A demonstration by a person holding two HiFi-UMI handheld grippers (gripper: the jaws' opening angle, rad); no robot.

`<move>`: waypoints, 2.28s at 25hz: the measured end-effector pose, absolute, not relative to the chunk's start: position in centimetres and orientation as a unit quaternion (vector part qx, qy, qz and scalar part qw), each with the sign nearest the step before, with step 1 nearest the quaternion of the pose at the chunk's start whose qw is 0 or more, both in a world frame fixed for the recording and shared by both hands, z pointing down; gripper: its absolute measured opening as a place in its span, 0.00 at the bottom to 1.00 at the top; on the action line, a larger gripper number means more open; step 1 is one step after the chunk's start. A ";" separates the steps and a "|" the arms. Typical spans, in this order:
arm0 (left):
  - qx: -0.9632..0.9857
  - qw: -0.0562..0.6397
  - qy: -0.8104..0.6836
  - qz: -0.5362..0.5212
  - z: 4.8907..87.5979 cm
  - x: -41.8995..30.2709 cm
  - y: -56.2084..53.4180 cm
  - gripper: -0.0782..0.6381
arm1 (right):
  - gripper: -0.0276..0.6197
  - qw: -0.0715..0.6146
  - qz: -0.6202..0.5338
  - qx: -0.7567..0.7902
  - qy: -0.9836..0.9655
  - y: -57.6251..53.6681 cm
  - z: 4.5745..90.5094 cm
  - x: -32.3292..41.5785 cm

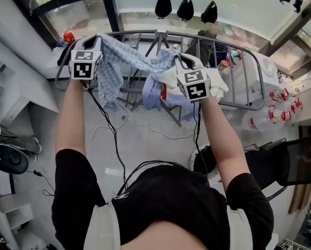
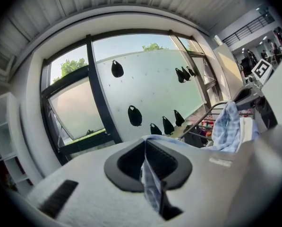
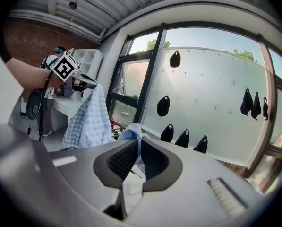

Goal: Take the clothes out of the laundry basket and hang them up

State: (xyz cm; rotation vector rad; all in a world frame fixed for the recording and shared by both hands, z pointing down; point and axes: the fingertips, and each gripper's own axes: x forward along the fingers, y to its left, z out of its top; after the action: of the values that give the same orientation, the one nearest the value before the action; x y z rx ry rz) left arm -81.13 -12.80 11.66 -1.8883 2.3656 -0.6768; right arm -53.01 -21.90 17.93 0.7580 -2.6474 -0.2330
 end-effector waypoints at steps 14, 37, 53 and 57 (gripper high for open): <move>-0.594 -0.091 0.756 -0.260 27.9 -82.0 -13.5 0.14 | 0.10 0.331 -0.060 0.275 -0.901 -24.2 29.9 -53.8; -0.553 -0.064 0.825 -0.095 21.1 -71.2 0.0 0.13 | 0.12 0.044 0.015 0.302 -0.952 -17.8 18.4 -45.8; -0.631 -0.013 0.773 -0.059 18.1 -49.0 3.1 0.11 | 0.06 -0.024 0.039 0.358 -0.933 -9.1 17.7 -28.8; -0.646 -0.018 0.761 -0.058 18.7 -46.2 2.3 0.11 | 0.06 -0.020 0.026 0.353 -0.935 -8.3 17.7 -27.0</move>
State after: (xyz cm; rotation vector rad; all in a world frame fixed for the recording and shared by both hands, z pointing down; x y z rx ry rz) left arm -46.23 2.28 18.71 -2.0540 2.4166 -0.1855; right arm -27.00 -8.28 17.70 1.1244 -2.9760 0.0833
